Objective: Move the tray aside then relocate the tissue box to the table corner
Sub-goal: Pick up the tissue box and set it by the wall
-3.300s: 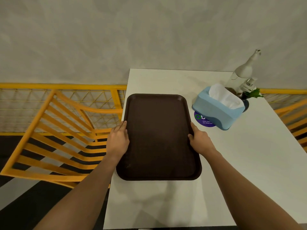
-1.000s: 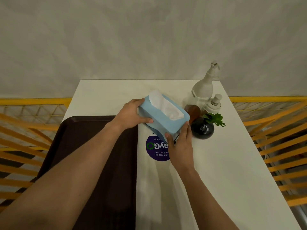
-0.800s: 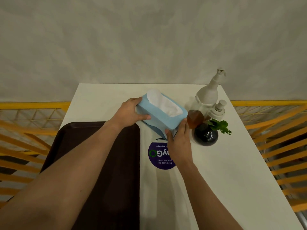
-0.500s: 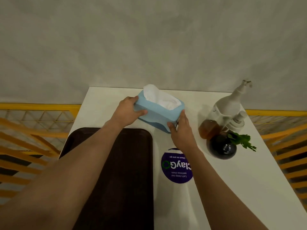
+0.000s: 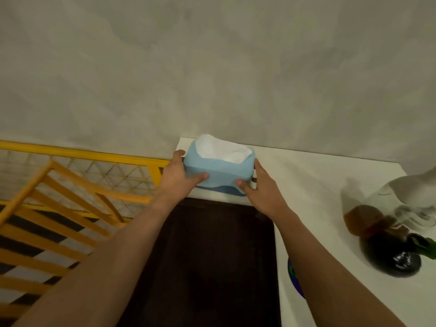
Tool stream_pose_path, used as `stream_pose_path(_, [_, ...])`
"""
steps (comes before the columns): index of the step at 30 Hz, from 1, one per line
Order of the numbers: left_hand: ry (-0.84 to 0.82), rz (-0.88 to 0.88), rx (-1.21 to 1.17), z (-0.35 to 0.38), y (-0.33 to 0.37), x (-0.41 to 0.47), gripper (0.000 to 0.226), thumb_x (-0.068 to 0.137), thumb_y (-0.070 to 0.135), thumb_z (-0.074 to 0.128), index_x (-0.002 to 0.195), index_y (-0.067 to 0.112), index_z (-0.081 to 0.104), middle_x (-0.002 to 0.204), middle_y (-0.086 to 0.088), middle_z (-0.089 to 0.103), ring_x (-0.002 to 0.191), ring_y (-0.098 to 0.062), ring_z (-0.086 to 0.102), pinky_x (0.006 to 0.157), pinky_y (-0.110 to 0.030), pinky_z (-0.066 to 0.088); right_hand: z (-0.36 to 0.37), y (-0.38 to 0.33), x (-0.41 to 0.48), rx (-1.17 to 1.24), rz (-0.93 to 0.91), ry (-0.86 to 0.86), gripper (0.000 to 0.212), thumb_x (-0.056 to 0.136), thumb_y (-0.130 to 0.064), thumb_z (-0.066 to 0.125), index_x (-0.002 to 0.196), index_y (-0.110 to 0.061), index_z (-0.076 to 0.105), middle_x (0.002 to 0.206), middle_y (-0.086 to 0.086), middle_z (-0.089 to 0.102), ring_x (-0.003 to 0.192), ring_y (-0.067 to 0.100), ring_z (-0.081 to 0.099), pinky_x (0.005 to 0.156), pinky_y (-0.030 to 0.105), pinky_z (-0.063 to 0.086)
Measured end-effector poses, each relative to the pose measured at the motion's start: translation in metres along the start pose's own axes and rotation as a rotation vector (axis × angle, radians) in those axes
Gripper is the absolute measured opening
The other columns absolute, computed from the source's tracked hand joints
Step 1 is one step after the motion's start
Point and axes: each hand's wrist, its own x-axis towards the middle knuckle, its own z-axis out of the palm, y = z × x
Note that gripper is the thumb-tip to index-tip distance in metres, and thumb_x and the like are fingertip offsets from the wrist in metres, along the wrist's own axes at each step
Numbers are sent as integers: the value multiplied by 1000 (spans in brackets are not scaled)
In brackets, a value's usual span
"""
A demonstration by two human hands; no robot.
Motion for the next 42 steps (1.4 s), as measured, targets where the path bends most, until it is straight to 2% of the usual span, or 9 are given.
stream_pose_path(2, [1,-12,-27,-8,-10,5,90,66,44,89,139,14,46,120,-1,64,108,-21,62,82,-30,48,11,-4,7,-4,13,-28,78,90,-60,66,153,-45,23,140,-19,49,118,3,50,96,23,43])
stream_pose_path(5, [-13,-15,-67,-14,-26,14,76,68,41,89,132,19,54,117,0,68,105,-24,65,85,-41,57,24,-7,18,-24,-1,-30,75,92,-56,66,152,-47,23,132,-24,48,113,-1,48,85,9,37])
stream_pose_path(8, [-26,-13,-116,-19,-39,25,79,72,34,88,139,19,51,124,-3,67,110,-26,65,91,-44,56,31,-8,33,-37,0,-33,70,95,-51,63,153,-44,24,129,-23,48,113,1,48,86,16,37])
stream_pose_path(14, [-57,32,-52,-19,-51,54,67,82,33,79,142,18,53,129,-4,67,115,-24,63,85,-28,50,32,-4,62,-101,36,-75,71,97,-58,55,156,-40,20,130,-20,48,114,7,51,88,24,39])
stream_pose_path(18, [-80,53,-26,-19,-49,74,63,83,33,79,139,15,56,128,-6,68,114,-26,64,84,-24,45,31,-1,78,-127,59,-73,73,97,-58,53,158,-36,19,146,-5,53,124,21,57,90,28,40])
stream_pose_path(21, [-93,58,-21,-18,-49,86,61,84,33,78,138,13,58,127,-8,68,115,-27,63,86,-25,44,31,-1,87,-128,84,-76,73,98,-57,53,158,-35,17,145,-1,55,124,25,58,91,29,41])
stream_pose_path(28, [-106,78,-27,-16,-47,102,57,86,33,77,135,11,59,126,-8,68,111,-24,62,83,-24,44,28,-6,103,-155,110,-73,69,102,-48,52,159,-33,16,137,4,58,102,16,54,86,28,39])
stream_pose_path(38, [-124,54,14,-16,-46,111,56,88,32,74,137,9,57,129,-12,66,115,-29,61,88,-29,46,33,-10,113,-135,118,-100,65,103,-43,52,157,-31,18,138,4,56,105,16,52,88,29,40])
stream_pose_path(42, [-127,62,34,-16,-46,111,57,89,32,74,137,8,56,130,-13,66,116,-30,61,85,-26,43,32,-11,112,-137,119,-99,65,104,-42,52,157,-30,18,137,4,56,104,16,52,88,29,40])
